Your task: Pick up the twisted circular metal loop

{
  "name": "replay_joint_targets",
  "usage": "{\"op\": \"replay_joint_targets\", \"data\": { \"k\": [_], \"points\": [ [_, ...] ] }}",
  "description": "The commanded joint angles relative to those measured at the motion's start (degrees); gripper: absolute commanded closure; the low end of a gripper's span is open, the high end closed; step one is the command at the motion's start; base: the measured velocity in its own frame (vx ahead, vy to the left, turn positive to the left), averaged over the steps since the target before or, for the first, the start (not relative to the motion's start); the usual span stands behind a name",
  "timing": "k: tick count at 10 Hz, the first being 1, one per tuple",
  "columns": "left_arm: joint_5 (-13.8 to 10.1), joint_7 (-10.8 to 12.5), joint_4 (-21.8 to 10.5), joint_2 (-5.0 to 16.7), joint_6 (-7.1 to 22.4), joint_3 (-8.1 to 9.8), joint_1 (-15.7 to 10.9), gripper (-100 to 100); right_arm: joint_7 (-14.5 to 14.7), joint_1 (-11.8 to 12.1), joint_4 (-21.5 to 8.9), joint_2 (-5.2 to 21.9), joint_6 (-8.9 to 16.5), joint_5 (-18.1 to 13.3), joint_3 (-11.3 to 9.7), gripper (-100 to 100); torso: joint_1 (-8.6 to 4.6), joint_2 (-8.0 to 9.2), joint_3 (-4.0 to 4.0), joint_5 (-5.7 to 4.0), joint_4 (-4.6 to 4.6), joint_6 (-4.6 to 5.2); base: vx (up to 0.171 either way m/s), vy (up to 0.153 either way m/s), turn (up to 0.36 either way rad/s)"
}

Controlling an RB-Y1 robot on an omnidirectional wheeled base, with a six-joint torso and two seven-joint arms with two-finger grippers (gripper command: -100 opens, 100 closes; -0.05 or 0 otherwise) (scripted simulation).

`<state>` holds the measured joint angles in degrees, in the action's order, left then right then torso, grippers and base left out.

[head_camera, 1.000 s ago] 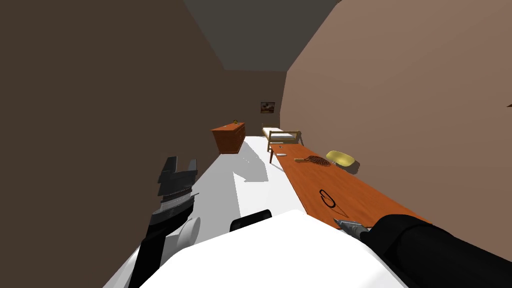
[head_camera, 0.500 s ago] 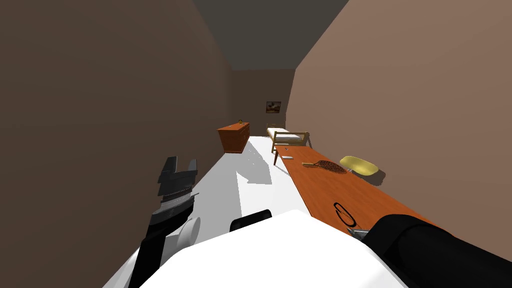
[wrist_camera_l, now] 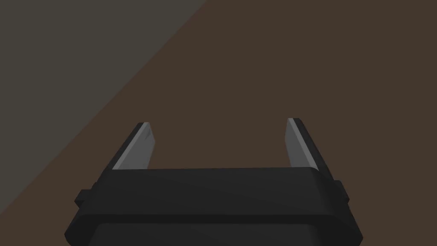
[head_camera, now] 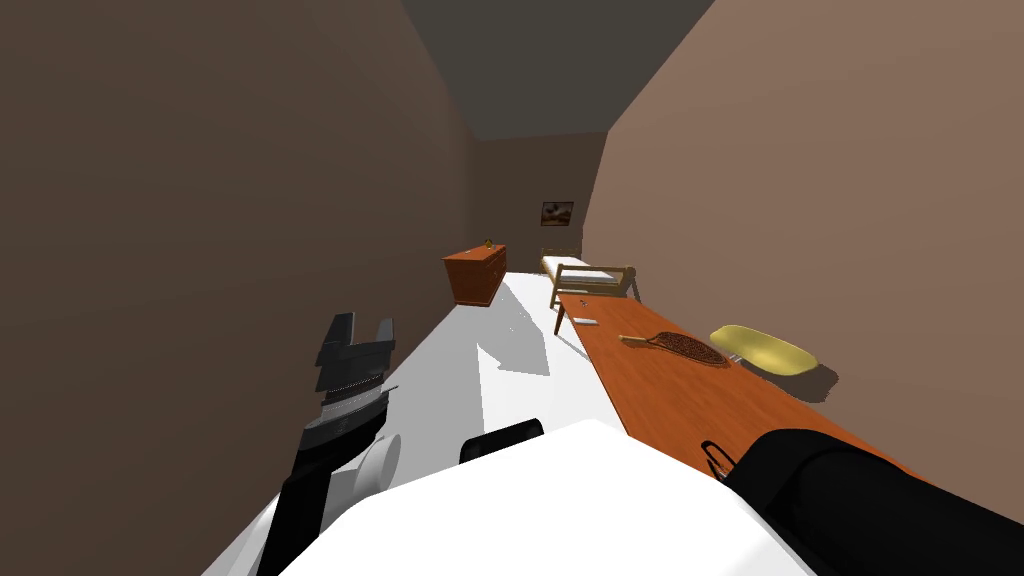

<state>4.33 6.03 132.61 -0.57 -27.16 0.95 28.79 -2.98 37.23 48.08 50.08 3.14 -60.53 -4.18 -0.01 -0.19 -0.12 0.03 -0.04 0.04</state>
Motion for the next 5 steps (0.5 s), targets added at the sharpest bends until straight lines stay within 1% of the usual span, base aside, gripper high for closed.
{"op": "replay_joint_targets", "data": {
  "k": [1, 2, 3, 4, 5],
  "points": [
    [0.00, 0.00, 0.00, 0.00, 0.00, 0.00, 0.00, 0, 0.00, 0.00, 0.00, 0.00, 0.00, 0.00, 0.00, -100, 0.00, 0.00, 0.00, 0.00, 0.00, 0.00, 0.025, -0.013, 0.012],
    [0.00, 0.00, 0.00, 0.00, 0.00, 0.00, 0.00, 0, 0.04, -0.05, -0.10, 0.02, -0.01, -0.05, -0.03, 0, 0.07, 0.16, 0.09, 0.01, 0.03, 0.02, 0.006, -0.003, 0.000],
    [0.00, 0.00, 0.00, 0.00, 0.00, 0.00, -0.01, 0, 2.90, -0.55, 1.07, 0.32, 1.16, 2.82, -1.13, -100, 0.12, 0.26, 0.15, 0.03, 0.06, 0.02, 0.003, -0.026, -0.084],
    [0.00, 0.00, 0.00, 0.00, 0.00, 0.00, 0.00, 0, 3.10, -0.55, 1.07, 0.32, 1.16, 3.27, -1.13, -100, 0.06, 0.30, 0.17, 0.01, 0.07, 0.04, 0.001, -0.030, -0.040],
    [0.00, 0.00, 0.00, 0.00, 0.00, 0.00, -0.01, 0, 5.31, -1.05, 2.23, 0.62, 2.33, 5.68, -2.24, -100, 0.04, 0.32, 0.19, 0.01, 0.07, 0.03, -0.005, -0.037, -0.078]
  ]
}}
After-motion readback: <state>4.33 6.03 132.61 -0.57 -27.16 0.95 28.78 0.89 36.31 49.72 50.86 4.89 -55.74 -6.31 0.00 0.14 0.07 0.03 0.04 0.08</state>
